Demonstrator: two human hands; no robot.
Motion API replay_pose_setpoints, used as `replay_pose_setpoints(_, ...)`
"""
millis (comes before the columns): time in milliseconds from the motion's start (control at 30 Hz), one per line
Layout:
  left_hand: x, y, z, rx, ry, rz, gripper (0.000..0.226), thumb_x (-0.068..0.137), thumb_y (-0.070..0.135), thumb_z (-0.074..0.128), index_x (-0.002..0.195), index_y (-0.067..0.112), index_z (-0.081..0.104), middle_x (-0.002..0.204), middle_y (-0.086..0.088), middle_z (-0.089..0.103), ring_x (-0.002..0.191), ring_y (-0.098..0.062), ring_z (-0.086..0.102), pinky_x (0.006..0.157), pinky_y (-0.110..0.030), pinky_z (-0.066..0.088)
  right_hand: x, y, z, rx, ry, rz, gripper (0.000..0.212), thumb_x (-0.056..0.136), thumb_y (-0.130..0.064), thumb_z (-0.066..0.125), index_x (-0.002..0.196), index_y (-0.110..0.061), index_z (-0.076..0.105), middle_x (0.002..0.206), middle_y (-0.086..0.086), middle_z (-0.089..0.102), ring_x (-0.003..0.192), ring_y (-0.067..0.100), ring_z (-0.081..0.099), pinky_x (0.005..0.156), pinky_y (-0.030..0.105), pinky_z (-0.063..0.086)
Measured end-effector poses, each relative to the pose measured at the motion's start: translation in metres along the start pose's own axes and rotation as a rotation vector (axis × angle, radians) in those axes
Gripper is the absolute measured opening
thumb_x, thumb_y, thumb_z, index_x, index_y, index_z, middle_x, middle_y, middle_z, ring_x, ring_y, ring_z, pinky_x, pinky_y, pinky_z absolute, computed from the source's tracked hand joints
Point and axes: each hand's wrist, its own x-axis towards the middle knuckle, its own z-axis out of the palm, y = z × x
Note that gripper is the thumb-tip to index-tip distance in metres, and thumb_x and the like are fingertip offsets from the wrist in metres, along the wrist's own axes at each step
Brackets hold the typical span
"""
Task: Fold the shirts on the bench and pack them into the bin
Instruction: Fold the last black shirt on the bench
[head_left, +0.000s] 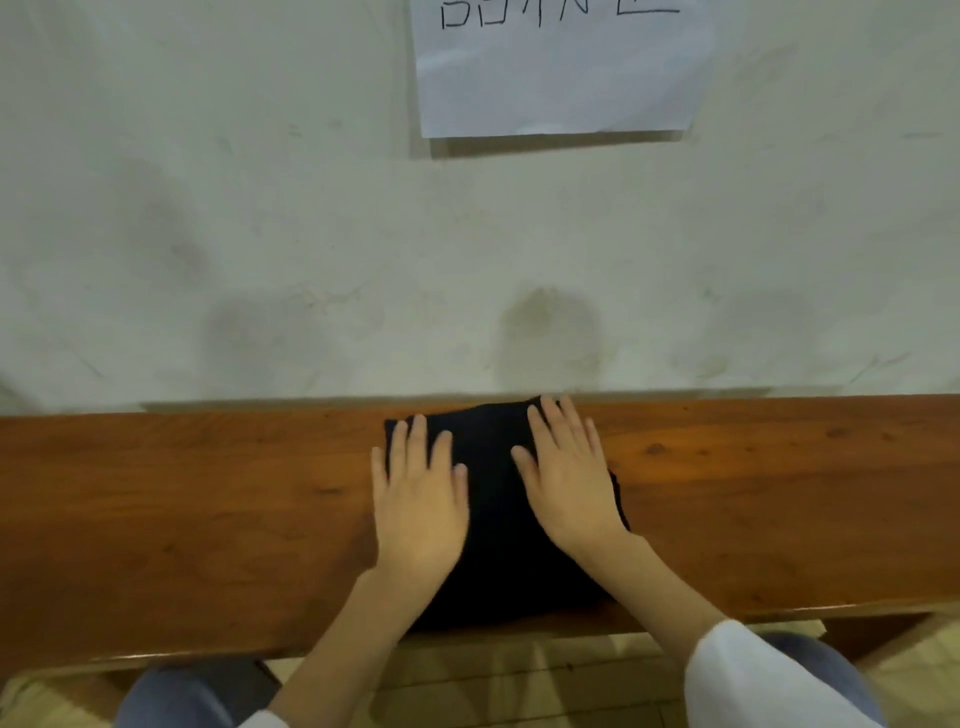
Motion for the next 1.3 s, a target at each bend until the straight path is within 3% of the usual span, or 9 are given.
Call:
replay_pose_setpoints(67, -0.02, 0.006, 0.01, 0.07, -0.057, 0.056, 0.052, 0.093, 0.043, 0.031, 0.13, 0.017, 0.057, 0.14, -0.012, 0.05, 0.132, -0.031, 0.044, 0.105, -0.056, 0.031, -0.024, 0.0, 0.012, -0.069, -0.079, 0.01, 0.085, 0.087, -0.061, -0.014, 0.151, -0.012, 0.014, 0.159, 0.005, 0.005, 0.147, 0.02, -0.005, 0.115, 0.038, -0.009)
replay_pose_setpoints(267, -0.028, 0.003, 0.011, 0.025, -0.109, -0.012, 0.057, 0.092, 0.049, 0.029, 0.132, 0.018, 0.055, 0.139, -0.009, 0.052, 0.132, -0.028, 0.045, 0.104, -0.056, 0.033, -0.034, -0.001, 0.016, -0.081, -0.157, 0.101, 0.096, 0.078, -0.066, -0.025, 0.152, -0.013, 0.006, 0.16, 0.004, 0.002, 0.146, 0.018, -0.008, 0.116, 0.038, -0.009)
replay_pose_setpoints(433, -0.042, -0.011, -0.022, 0.037, -0.072, -0.24, 0.037, 0.088, 0.034, 0.061, 0.105, 0.002, 0.064, 0.1, -0.02, 0.062, 0.091, -0.037, 0.059, 0.074, -0.046, 0.048, -0.043, 0.006, -0.009, 0.107, -0.086, 0.246, 0.06, 0.099, -0.046, 0.036, 0.149, -0.016, 0.024, 0.156, 0.005, 0.02, 0.145, 0.022, 0.013, 0.117, 0.035, 0.015)
replay_pose_setpoints(533, -0.06, -0.017, -0.027, 0.142, -0.085, -0.263, 0.032, 0.085, 0.03, 0.065, 0.077, 0.0, 0.059, 0.075, -0.02, 0.056, 0.069, -0.037, 0.056, 0.06, -0.043, 0.045, -0.061, 0.015, -0.021, 0.083, 0.075, 0.408, 0.055, 0.096, -0.046, 0.045, 0.141, -0.017, 0.035, 0.139, 0.005, 0.04, 0.126, 0.023, 0.038, 0.102, 0.034, 0.035)
replay_pose_setpoints(733, -0.07, 0.007, -0.035, 0.172, -0.212, -0.239, 0.041, 0.1, 0.04, 0.029, 0.103, 0.01, 0.058, 0.105, -0.008, 0.057, 0.094, -0.023, 0.056, 0.074, -0.032, 0.045, -0.075, 0.019, -0.03, 0.172, -0.076, 0.622, 0.055, 0.091, -0.054, 0.05, 0.122, -0.009, 0.045, 0.122, 0.01, 0.049, 0.112, 0.027, 0.05, 0.09, 0.038, 0.046)
replay_pose_setpoints(867, -0.062, 0.014, -0.043, -0.287, -0.231, -0.321, 0.037, 0.102, 0.033, 0.028, 0.105, 0.006, 0.052, 0.096, -0.008, 0.057, 0.086, -0.024, 0.059, 0.068, -0.033, 0.046, -0.083, 0.013, -0.038, 0.319, -0.012, 0.604, 0.035, 0.096, -0.039, 0.049, 0.112, -0.01, 0.041, 0.109, 0.009, 0.054, 0.102, 0.028, 0.057, 0.077, 0.035, 0.045)
replay_pose_setpoints(1000, -0.049, 0.026, -0.049, -0.947, -0.338, -0.681, 0.035, 0.103, 0.026, 0.033, 0.13, 0.004, 0.032, 0.115, -0.013, 0.051, 0.106, -0.032, 0.054, 0.093, -0.046, 0.045, -0.103, 0.015, -0.052, 0.506, 0.068, 0.639, 0.029, 0.098, -0.034, 0.046, 0.114, -0.011, 0.037, 0.104, 0.009, 0.061, 0.089, 0.026, 0.061, 0.071, 0.036, 0.048)
replay_pose_setpoints(1167, -0.046, 0.063, -0.04, -0.97, -0.438, -0.638, 0.029, 0.103, 0.03, 0.03, 0.112, 0.011, 0.05, 0.125, -0.029, 0.052, 0.092, -0.036, 0.053, 0.095, -0.062, 0.04, -0.136, 0.048, -0.081, 0.678, 0.138, 0.745, 0.03, 0.1, -0.028, 0.045, 0.123, -0.01, 0.039, 0.115, 0.012, 0.059, 0.102, 0.031, 0.058, 0.075, 0.037, 0.047)
replay_pose_setpoints(1300, -0.05, 0.128, -0.046, -0.942, -0.443, -0.473, 0.025, 0.103, 0.02, 0.036, 0.118, 0.007, 0.051, 0.121, -0.018, 0.054, 0.098, -0.028, 0.05, 0.08, -0.038, 0.046, -0.179, 0.103, -0.115, 0.754, 0.203, 0.846, 0.032, 0.1, -0.023, 0.044, 0.128, -0.008, 0.04, 0.122, 0.012, 0.056, 0.099, 0.024, 0.054, 0.076, 0.034, 0.043)
